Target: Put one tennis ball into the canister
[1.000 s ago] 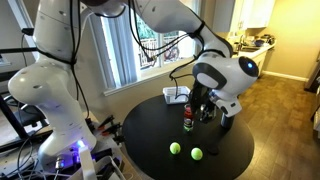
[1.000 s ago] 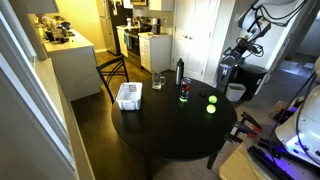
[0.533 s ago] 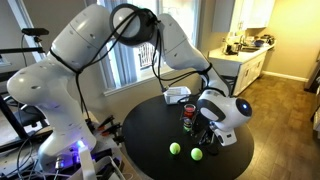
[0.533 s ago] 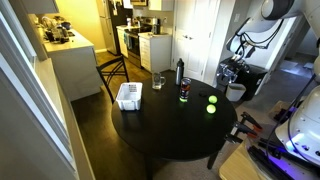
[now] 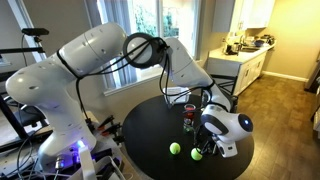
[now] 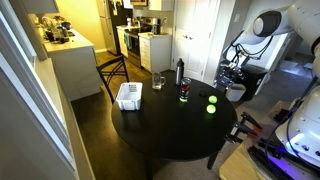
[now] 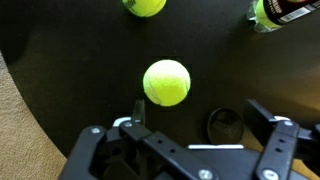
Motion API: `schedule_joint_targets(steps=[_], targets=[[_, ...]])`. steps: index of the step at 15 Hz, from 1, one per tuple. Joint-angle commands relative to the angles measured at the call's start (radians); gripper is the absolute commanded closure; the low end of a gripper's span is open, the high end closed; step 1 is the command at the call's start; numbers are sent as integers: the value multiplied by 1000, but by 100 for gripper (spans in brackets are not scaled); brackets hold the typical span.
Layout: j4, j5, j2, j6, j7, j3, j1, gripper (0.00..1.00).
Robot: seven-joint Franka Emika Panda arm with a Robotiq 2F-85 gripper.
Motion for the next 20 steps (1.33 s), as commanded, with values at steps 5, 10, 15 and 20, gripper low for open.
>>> schedule_joint_targets(steps=[5, 10, 15, 20], targets=[[186, -10, 169, -7, 65, 67, -51, 0], [265, -30, 257, -9, 127, 70, -42, 0], [341, -75, 323, -36, 190, 67, -53, 33], [387, -75, 323, -69, 214, 96, -77, 59]])
